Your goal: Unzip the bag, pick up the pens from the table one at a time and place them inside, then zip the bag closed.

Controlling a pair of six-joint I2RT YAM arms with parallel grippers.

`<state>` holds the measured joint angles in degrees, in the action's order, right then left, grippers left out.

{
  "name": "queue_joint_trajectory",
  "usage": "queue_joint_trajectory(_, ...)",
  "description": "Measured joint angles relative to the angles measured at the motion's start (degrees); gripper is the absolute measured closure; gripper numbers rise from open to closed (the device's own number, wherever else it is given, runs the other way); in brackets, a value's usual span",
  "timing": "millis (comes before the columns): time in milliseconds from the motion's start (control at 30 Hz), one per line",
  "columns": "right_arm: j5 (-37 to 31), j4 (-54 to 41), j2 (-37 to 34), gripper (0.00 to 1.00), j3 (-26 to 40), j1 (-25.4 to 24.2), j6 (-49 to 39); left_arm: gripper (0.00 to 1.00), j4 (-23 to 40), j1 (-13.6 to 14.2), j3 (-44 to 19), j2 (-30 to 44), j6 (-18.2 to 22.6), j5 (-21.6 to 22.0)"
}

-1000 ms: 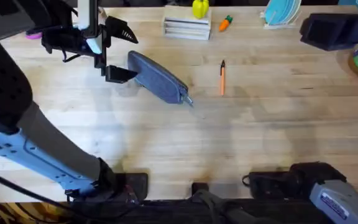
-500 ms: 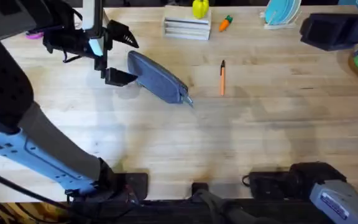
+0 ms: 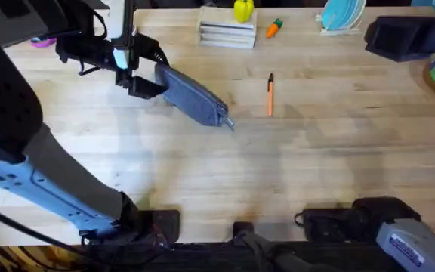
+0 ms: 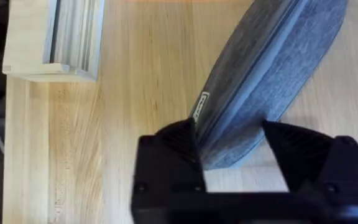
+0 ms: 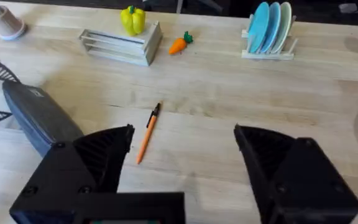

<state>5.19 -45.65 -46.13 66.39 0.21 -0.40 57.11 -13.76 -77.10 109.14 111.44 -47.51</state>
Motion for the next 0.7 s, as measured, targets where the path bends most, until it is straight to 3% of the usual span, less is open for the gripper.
queue_joint_trajectory(200, 0.0, 0.0, 0.0, 0.005, 0.0, 0.0, 0.0, 0.842, -0.1, -0.2, -0.1, 0.0, 0.0, 0.7)
queue_joint_trajectory(267, 0.0, 0.0, 0.0, 0.005, 0.0, 0.0, 0.0, 0.942, 0.4, -0.3, -0.2, 0.0, 0.0, 1.1)
queue_joint_trajectory(433, 1.6, -2.7, 0.0, 0.003, 0.0, 0.0, 1.9, 0.954, 0.8, -0.3, -0.2, 0.0, 0.0, 1.3)
queue_joint_trajectory(700, 11.7, -7.6, -4.5, 0.004, 0.2, 2.1, 5.0, 0.958, 0.8, -0.3, -0.2, 0.0, 0.0, 1.3)
